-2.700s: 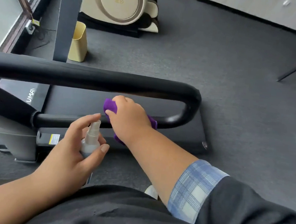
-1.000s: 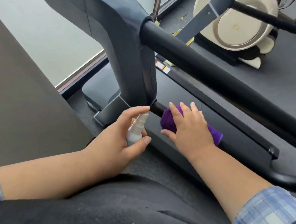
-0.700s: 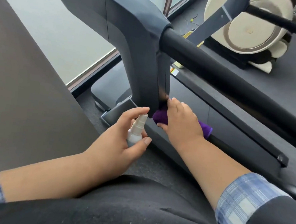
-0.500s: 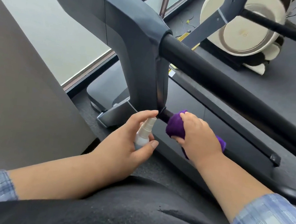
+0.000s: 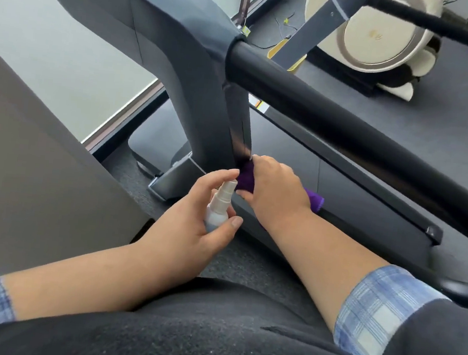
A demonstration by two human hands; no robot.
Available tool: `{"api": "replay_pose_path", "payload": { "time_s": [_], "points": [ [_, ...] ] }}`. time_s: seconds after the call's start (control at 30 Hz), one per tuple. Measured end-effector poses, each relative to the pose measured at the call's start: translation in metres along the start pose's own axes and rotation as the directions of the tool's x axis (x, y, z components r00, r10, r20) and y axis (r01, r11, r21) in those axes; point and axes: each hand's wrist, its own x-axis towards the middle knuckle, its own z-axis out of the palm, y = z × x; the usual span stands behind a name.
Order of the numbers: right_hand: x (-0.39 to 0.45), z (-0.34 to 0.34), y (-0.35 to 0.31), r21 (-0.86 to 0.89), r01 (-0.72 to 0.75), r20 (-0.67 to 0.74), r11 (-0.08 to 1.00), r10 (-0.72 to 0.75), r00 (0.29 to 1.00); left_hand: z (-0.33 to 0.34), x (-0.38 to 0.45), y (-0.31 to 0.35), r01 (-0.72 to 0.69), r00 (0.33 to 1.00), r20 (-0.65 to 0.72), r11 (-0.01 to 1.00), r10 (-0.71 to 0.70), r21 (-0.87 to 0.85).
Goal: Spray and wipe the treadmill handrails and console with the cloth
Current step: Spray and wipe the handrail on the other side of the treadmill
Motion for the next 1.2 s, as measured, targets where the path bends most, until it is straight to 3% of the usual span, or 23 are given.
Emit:
{"api": "replay_pose_path", "payload": {
  "time_s": [0.23, 0.5, 0.63, 0.77, 1.03, 1.2],
  "points": [
    [-0.024, -0.009, 0.034, 0.044, 0.001, 0.059, 0.999, -0.003, 0.998, 0.041, 0.024, 0.021, -0.074, 0.995, 0.068, 0.997, 0.073, 0.017],
    [-0.099, -0.012, 0.129, -0.013, -0.148, 0.074, 0.989, 0.148, 0.986, 0.104, 0.031, 0.038, -0.108, 0.977, 0.186, 0.994, 0.106, 0.002],
    [-0.144, -0.029, 0.177, -0.103, -0.218, 0.107, 0.971, 0.228, 0.968, 0.124, 0.035, 0.049, -0.165, 0.955, 0.247, 0.986, 0.165, -0.024],
    [-0.172, -0.050, 0.192, -0.304, -0.209, 0.133, 0.930, 0.258, 0.957, 0.133, 0.032, 0.052, -0.191, 0.936, 0.292, 0.981, 0.195, -0.042],
    [-0.156, -0.105, 0.150, -0.591, -0.054, 0.230, 0.805, 0.231, 0.945, 0.124, 0.019, 0.045, -0.196, 0.926, 0.318, 0.979, 0.204, -0.057],
    [-0.156, -0.124, 0.153, -0.713, 0.173, 0.466, 0.680, 0.274, 0.842, 0.127, 0.019, 0.051, -0.250, 0.922, 0.296, 0.968, 0.250, -0.040]
  ]
}}
